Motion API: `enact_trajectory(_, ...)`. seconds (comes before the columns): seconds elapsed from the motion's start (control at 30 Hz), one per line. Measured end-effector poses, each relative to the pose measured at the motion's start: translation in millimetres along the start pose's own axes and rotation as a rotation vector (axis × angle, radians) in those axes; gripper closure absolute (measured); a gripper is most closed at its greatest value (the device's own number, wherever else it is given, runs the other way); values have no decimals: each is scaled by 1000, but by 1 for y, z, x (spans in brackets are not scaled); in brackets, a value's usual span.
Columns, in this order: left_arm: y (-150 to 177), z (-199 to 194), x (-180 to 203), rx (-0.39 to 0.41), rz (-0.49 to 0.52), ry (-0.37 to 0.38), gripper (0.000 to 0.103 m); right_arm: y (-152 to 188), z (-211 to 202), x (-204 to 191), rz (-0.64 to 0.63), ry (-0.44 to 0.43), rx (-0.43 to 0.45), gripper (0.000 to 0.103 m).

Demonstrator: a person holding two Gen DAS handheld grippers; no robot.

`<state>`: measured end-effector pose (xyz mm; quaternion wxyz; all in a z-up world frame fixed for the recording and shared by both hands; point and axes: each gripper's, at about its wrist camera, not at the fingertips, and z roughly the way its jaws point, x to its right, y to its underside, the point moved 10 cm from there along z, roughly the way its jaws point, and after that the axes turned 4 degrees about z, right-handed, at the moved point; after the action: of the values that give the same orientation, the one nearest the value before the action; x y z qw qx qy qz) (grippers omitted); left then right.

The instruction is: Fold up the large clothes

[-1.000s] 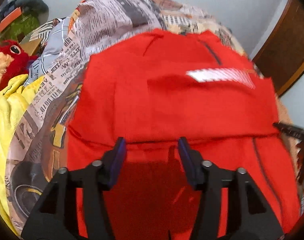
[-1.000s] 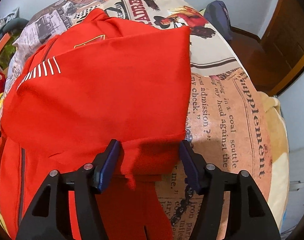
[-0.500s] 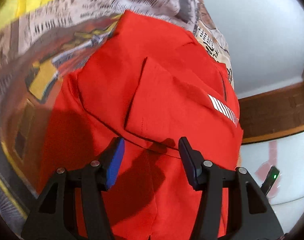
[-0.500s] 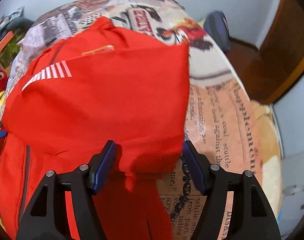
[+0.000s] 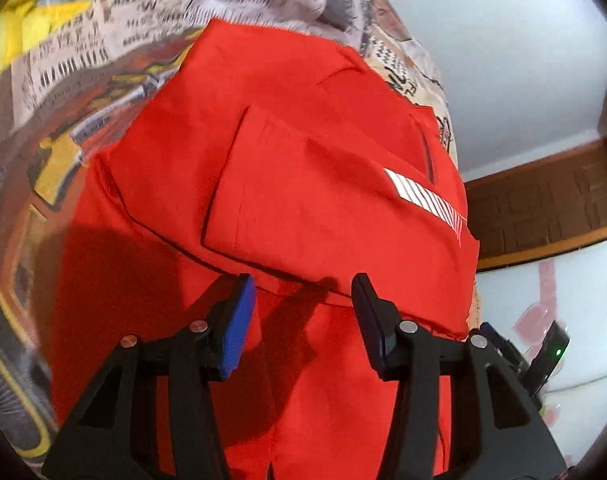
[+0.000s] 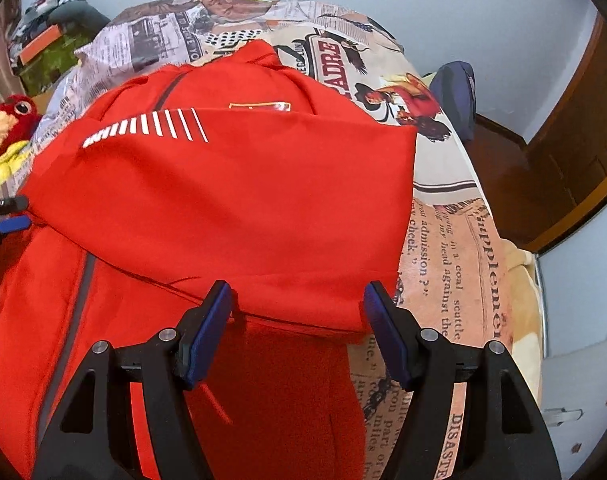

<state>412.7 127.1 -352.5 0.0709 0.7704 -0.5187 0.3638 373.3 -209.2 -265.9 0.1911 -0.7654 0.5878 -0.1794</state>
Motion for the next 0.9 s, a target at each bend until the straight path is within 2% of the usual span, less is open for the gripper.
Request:
enact_trajectory(0.03, -3, -3, 1, 12, -4, 9, 54, -1, -1, -1, 6, -7, 1, 38)
enact_trajectory(0.13, -13, -2, 0, 16, -80, 109, 54, -2, -2, -5, 17, -18, 7, 38)
enact_trajectory(0.27, -18, 15, -18, -15, -121, 65, 54, -5, -4, -8, 30, -33, 16, 38)
enact_trajectory(0.37, -14, 29, -21, -37, -138, 80, 54, -6, -7, -8, 36, -37, 26, 38)
enact_trajectory(0.53, -12, 30, -18, -38, -170, 118, 54, -5, -6, -1, 55, -29, 19, 38)
enact_trajectory(0.7, -2, 22, -21, -25, -117, 72, 54, -3, -6, 1, 87, -47, 15, 38)
enact_trajectory(0.9, -4, 21, -28, -38, -161, 89, 54, -2, -5, -5, 74, -53, 9, 38)
